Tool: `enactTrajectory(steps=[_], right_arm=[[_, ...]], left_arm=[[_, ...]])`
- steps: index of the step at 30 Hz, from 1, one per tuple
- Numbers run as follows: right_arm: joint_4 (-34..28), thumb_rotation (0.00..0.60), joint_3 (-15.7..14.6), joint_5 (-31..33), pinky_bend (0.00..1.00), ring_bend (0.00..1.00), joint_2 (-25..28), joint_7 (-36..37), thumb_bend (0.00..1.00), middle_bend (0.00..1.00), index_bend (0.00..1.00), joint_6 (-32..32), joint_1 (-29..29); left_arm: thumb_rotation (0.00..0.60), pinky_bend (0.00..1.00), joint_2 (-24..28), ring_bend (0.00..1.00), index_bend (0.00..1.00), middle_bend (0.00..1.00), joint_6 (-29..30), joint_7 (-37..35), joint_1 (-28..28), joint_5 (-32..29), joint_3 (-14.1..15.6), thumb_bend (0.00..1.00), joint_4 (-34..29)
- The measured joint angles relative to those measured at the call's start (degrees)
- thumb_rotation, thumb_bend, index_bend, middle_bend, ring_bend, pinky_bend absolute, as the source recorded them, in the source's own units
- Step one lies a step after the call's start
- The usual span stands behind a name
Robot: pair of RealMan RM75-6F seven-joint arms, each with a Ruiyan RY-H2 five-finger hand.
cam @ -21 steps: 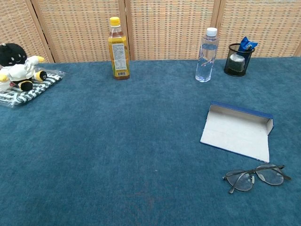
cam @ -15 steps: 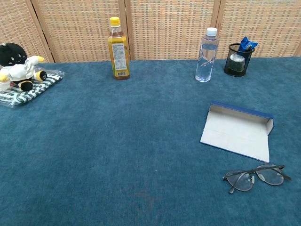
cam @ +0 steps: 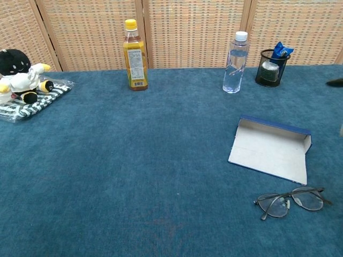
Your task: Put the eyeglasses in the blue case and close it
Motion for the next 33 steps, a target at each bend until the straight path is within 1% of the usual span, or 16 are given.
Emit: enactTrajectory(steps=[2, 5, 7, 10, 17, 19, 24, 29, 33], right_arm=[[1.6, 0.600, -0.2, -1.0, 0.00, 0.00, -1.9, -0.3, 0.05, 0.00, 0.44, -3.4, 1.8], [3.6, 0.600, -0.4, -1.6, 0.00, 0.00, -4.7, -2.3, 0.09, 0.00, 0.44, -7.8, 4.0], [4.9, 0.600, -0.5, -1.5, 0.00, 0.00, -6.5, -3.3, 0.10, 0.00, 0.44, -10.2, 5.0], [6.8, 0.600, -0.8, -1.1, 0.00, 0.00, -8.4, -4.0, 0.13, 0.00, 0.44, -12.1, 5.8], [11.2, 0.600, -0.5, 0.4, 0.00, 0.00, -11.8, -3.2, 0.22, 0.00, 0.44, -13.5, 6.8], [11.7, 0.600, -0.6, 0.5, 0.00, 0.00, -12.2, -2.6, 0.23, 0.00, 0.44, -13.6, 7.1], [11.5, 0.600, -1.0, 0.6, 0.00, 0.00, -12.4, -3.1, 0.24, 0.00, 0.45, -14.2, 7.7], [10.9, 0.600, -1.2, 1.2, 0.00, 0.00, -12.6, -3.8, 0.30, 0.00, 0.46, -15.1, 8.2], [10.8, 0.600, -1.2, 1.6, 0.00, 0.00, -12.8, -4.3, 0.32, 0.00, 0.46, -15.7, 8.5]], left_arm=[[0.600, 0.00, -0.1, 0.00, 0.00, 0.00, -0.8, 0.7, -0.4, -0.5, -0.1, 0.00, -0.2], [0.600, 0.00, -0.3, 0.00, 0.00, 0.00, -1.6, 1.2, -0.7, -1.3, -0.3, 0.00, -0.4], [0.600, 0.00, -0.3, 0.00, 0.00, 0.00, -1.9, 1.3, -0.8, -1.7, -0.5, 0.00, -0.5], [0.600, 0.00, -0.3, 0.00, 0.00, 0.00, -2.4, 1.4, -1.0, -2.1, -0.6, 0.00, -0.6], [0.600, 0.00, -0.5, 0.00, 0.00, 0.00, -4.3, 2.0, -1.8, -3.1, -0.8, 0.00, -0.6], [0.600, 0.00, -0.6, 0.00, 0.00, 0.00, -4.5, 2.4, -2.0, -3.3, -0.8, 0.00, -0.6], [0.600, 0.00, -0.8, 0.00, 0.00, 0.00, -4.9, 2.8, -2.2, -3.4, -0.7, 0.00, -0.8], [0.600, 0.00, -0.8, 0.00, 0.00, 0.00, -5.1, 2.8, -2.3, -3.4, -0.6, 0.00, -0.7], [0.600, 0.00, -0.8, 0.00, 0.00, 0.00, -5.0, 2.7, -2.3, -3.4, -0.6, 0.00, -0.7]])
